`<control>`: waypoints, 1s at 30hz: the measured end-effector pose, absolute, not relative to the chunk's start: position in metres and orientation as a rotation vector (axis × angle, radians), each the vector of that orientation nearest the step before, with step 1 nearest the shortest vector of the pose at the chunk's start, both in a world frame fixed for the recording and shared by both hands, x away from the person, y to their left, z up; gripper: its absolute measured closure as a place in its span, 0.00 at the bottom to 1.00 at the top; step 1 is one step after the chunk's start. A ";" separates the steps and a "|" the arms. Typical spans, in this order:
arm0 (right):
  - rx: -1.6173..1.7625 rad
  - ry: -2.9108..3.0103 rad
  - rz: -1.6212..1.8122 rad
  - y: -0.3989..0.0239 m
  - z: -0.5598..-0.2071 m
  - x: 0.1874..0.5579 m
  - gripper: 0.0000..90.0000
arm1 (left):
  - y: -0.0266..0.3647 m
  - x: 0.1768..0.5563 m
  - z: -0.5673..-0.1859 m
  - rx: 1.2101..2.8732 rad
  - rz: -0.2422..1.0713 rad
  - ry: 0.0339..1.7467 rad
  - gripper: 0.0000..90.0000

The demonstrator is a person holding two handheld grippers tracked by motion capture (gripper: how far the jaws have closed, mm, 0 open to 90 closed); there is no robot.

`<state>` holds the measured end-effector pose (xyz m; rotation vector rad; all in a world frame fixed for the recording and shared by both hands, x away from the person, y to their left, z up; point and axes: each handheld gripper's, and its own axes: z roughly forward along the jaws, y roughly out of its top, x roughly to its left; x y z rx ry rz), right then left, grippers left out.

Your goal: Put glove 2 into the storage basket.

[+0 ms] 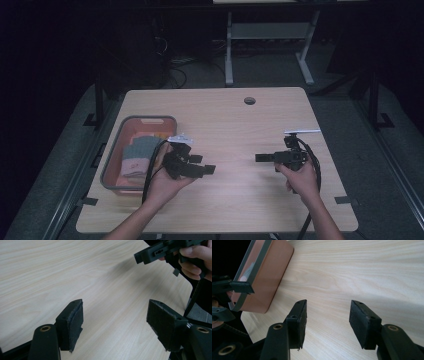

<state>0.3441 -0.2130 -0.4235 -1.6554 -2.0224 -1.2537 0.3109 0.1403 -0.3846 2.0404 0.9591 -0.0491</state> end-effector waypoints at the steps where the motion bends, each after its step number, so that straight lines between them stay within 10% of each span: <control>1: -1.654 -2.021 -1.256 -0.214 -0.424 0.343 0.53 | 0.140 0.310 -0.386 2.041 -0.051 0.953 0.33; 30: -1.654 -2.003 -1.253 -0.242 -0.453 0.310 0.48 | 0.122 0.272 -0.419 2.031 -0.111 0.887 0.30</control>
